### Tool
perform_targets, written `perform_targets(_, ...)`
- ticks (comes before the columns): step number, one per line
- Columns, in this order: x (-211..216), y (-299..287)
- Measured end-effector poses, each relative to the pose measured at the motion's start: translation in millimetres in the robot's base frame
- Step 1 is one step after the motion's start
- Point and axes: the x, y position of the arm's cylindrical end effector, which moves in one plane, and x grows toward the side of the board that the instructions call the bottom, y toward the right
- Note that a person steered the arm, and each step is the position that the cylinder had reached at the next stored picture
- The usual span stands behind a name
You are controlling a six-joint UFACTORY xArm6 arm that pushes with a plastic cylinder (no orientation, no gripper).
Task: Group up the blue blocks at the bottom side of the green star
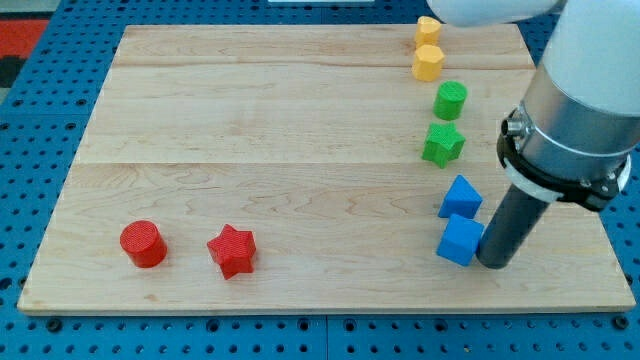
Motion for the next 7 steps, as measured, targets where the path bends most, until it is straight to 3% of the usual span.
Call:
perform_targets(5,-54.1,3.4)
perform_targets(6,-57.9,3.2)
perform_targets(7,-35.3,41.4)
